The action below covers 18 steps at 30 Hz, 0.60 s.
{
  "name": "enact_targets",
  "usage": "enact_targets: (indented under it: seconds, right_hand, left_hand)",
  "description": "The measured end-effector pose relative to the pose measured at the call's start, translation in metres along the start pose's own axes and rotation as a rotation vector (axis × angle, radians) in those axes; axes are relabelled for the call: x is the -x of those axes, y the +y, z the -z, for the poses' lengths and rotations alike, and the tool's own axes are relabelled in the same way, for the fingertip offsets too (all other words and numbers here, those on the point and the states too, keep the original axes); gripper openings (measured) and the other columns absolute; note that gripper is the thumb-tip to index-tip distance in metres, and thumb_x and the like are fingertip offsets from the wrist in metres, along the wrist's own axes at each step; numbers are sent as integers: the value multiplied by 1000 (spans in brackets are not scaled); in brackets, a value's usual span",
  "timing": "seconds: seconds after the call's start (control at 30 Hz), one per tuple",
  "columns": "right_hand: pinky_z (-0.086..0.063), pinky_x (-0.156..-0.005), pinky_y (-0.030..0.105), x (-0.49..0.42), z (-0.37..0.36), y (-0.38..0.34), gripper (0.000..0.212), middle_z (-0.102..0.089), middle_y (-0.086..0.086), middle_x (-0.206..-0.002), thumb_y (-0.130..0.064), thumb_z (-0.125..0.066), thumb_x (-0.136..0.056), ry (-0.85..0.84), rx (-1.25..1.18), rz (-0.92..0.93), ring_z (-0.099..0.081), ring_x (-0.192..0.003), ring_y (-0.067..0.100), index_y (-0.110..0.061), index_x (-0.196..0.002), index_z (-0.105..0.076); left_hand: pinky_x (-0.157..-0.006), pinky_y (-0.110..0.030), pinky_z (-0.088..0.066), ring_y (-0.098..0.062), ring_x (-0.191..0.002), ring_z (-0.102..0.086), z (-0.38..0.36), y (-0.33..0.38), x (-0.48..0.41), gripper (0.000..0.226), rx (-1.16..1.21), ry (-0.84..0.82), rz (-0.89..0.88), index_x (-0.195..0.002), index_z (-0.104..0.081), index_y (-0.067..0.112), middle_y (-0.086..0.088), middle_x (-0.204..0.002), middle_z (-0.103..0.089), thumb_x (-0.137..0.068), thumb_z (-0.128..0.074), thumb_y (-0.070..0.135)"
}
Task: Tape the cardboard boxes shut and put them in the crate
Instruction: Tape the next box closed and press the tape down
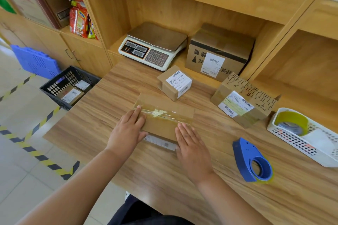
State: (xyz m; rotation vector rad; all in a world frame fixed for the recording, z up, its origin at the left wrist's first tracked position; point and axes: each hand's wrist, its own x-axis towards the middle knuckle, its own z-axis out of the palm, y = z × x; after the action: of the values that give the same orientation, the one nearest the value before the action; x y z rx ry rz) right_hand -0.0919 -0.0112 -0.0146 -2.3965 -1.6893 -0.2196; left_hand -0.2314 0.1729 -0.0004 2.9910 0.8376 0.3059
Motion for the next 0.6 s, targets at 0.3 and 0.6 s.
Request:
enact_targets:
  seconds: [0.3,0.6]
  right_hand:
    - [-35,-111,33,-14,3,-6,60,-54,10,-137,-45,-29,-97,-45,-4,-220,-46,-131,22,-4,-132,-54]
    - [-41,-101,34,-21,4,-22,61,-48,6,-143,-49,-21,-100,-11,-67,-327,-42,-127,20,-9,-134,-53]
  left_hand:
    - [-100,-40,-43,-33,-118,-55,3,-7,-9,54,18,-78,-53,-108,-65,5,-19,-125,-59,-72,-70,45]
    - [-82,-36,-49,-28,-103,-59,22,-21,-22,33,302,-27,43,-106,-68,11,-7,-113,-64,-90,-45,30]
